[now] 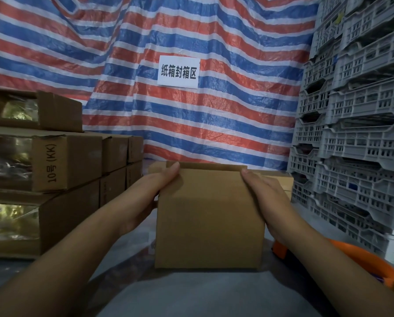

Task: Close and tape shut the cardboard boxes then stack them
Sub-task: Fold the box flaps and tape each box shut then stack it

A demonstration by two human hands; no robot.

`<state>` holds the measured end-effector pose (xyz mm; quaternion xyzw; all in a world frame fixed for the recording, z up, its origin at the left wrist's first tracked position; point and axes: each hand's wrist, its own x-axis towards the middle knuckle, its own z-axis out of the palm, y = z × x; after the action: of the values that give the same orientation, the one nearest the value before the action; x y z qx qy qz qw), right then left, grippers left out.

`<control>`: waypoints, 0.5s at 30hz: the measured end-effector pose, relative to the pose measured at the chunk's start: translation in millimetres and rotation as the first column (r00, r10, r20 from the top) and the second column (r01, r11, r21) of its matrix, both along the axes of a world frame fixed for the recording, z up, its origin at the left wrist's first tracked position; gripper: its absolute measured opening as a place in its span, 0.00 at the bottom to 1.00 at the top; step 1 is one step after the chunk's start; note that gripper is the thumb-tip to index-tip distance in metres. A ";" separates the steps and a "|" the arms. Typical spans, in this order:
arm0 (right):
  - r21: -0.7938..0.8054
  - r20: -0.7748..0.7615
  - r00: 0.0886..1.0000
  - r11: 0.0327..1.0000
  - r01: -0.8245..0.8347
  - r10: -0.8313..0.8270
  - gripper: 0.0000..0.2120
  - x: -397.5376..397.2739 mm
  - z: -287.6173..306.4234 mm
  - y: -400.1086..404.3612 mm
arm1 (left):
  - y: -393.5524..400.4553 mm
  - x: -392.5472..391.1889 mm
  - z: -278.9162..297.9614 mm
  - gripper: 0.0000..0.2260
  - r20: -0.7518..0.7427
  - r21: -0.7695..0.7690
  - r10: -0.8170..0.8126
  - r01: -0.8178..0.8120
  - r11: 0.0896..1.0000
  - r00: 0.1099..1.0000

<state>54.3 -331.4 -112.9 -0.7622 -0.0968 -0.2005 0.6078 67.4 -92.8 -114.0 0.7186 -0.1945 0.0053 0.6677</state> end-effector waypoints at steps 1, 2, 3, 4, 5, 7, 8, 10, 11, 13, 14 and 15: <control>0.029 -0.015 1.000 0.999 -0.013 0.014 0.16 0.8 0.4 -0.9 | 1.6 0.0 -1.6 0.29 -0.003 -0.007 -0.004 0.004 1.000 1.000; 0.057 -0.025 0.999 0.998 -0.028 0.030 0.14 1.7 0.4 -1.9 | 4.2 -0.2 -5.2 0.30 0.001 -0.008 0.012 -0.012 1.000 1.000; 0.082 -0.028 0.999 0.996 -0.038 0.041 0.12 3.3 0.1 -3.1 | 2.5 1.5 -4.6 0.29 0.002 -0.006 0.027 -0.027 1.000 1.000; 0.112 -0.027 0.999 0.993 -0.038 0.041 0.08 4.8 -0.4 -3.6 | 2.2 1.4 -5.9 0.27 -0.009 -0.011 0.037 -0.037 0.999 0.999; 0.150 -0.027 0.999 0.988 -0.030 0.035 0.06 7.4 -1.5 -4.6 | 1.2 1.7 -5.2 0.25 -0.024 -0.021 0.035 -0.036 0.999 0.999; 0.237 -0.042 0.998 0.971 -0.030 0.041 0.05 10.5 -2.3 -6.0 | -0.5 1.8 -5.2 0.20 -0.047 -0.038 0.040 -0.042 0.998 0.998; 0.268 -0.057 0.997 0.963 -0.034 0.051 0.10 11.2 -2.1 -7.0 | -0.6 1.8 -5.7 0.16 -0.049 -0.042 0.049 -0.051 0.998 0.998; 0.283 -0.105 0.992 0.958 -0.040 0.072 0.16 11.7 -1.0 -9.4 | -1.6 1.9 -5.0 0.08 -0.044 -0.080 0.076 -0.079 0.994 0.996; 0.276 -0.136 0.986 0.959 -0.054 0.095 0.18 11.2 -0.3 -9.7 | -3.0 2.6 -4.3 0.04 -0.048 -0.108 0.097 -0.102 0.989 0.994; 0.272 -0.192 0.966 0.955 -0.119 0.175 0.19 9.8 1.5 -9.7 | -5.7 3.7 -4.5 0.07 -0.074 -0.168 0.137 -0.148 0.975 0.988; 0.275 -0.211 0.952 0.948 -0.159 0.221 0.19 9.6 2.4 -9.7 | -6.3 3.7 -4.6 0.11 -0.087 -0.202 0.145 -0.160 0.966 0.986; 0.283 -0.225 0.939 0.939 -0.193 0.261 0.19 9.1 3.1 -10.0 | -5.9 4.2 -4.9 0.18 -0.096 -0.235 0.139 -0.158 0.959 0.986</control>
<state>63.4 -341.4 -109.8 -0.6801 -0.0778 -0.0377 0.7280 71.6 -98.7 -118.9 0.6440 -0.1116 0.0511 0.7551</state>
